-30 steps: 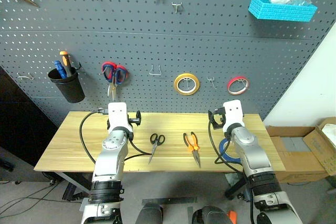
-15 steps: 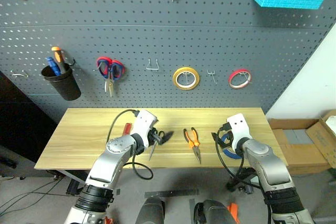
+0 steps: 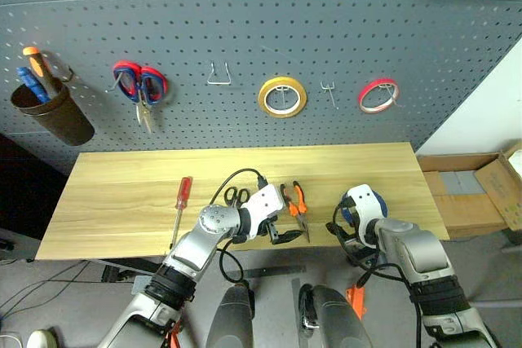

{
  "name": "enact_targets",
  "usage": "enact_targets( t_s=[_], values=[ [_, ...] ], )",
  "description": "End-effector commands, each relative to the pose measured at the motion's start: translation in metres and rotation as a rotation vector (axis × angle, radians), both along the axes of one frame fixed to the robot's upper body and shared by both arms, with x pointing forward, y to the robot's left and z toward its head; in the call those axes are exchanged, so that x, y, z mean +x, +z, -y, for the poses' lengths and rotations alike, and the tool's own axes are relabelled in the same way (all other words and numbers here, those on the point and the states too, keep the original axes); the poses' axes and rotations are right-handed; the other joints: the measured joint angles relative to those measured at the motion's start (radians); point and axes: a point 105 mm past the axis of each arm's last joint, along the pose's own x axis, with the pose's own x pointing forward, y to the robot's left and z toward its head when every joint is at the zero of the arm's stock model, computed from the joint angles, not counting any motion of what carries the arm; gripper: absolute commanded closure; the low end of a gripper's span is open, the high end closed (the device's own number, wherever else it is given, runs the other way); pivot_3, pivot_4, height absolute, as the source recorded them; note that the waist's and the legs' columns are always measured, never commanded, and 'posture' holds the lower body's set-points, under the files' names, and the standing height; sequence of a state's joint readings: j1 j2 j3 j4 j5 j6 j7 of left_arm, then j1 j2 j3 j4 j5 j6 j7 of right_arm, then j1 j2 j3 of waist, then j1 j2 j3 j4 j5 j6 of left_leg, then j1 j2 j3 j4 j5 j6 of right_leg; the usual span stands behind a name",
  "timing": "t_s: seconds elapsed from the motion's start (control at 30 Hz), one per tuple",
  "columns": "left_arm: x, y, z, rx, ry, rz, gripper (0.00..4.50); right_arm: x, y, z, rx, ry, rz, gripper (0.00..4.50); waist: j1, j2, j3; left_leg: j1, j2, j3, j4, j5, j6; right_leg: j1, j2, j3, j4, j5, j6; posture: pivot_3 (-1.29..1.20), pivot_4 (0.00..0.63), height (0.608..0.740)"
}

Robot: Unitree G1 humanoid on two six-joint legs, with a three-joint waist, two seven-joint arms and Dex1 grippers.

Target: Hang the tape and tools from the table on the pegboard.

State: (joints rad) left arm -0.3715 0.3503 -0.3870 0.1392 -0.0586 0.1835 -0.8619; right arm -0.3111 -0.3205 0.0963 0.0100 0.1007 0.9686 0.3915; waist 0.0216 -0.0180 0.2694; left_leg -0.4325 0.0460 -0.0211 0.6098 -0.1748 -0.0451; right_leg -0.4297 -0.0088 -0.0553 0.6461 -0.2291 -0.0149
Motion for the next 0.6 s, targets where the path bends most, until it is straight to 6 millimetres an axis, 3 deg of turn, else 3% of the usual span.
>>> enact_targets(
  t_s=[0.03,0.27,0.6],
  values=[
    [-0.002,0.003,0.004,-0.005,-0.021,0.029,0.04,0.010,0.002,0.011,-0.012,-0.027,0.015,0.00,-0.002,-0.001,0.007,0.000,0.000,0.001,0.000,0.000,0.000,-0.001,0.000,0.002,0.000,0.000,0.000,0.04,0.347,0.740],
    [-0.004,0.002,-0.001,0.005,-0.015,0.037,0.04,0.014,-0.008,0.014,-0.009,-0.041,-0.025,0.00,-0.005,-0.005,0.027,0.001,0.001,0.002,0.000,-0.001,0.001,-0.001,0.002,0.006,0.001,0.000,0.001,0.05,0.358,0.740],
    [0.002,0.005,-0.007,0.003,0.023,0.054,0.04,0.021,-0.007,0.017,-0.017,-0.023,-0.038,0.00,-0.004,-0.007,0.032,0.001,0.001,0.005,0.000,-0.001,0.001,-0.002,0.002,0.009,0.001,0.001,0.002,0.06,0.350,0.740]
  ],
)
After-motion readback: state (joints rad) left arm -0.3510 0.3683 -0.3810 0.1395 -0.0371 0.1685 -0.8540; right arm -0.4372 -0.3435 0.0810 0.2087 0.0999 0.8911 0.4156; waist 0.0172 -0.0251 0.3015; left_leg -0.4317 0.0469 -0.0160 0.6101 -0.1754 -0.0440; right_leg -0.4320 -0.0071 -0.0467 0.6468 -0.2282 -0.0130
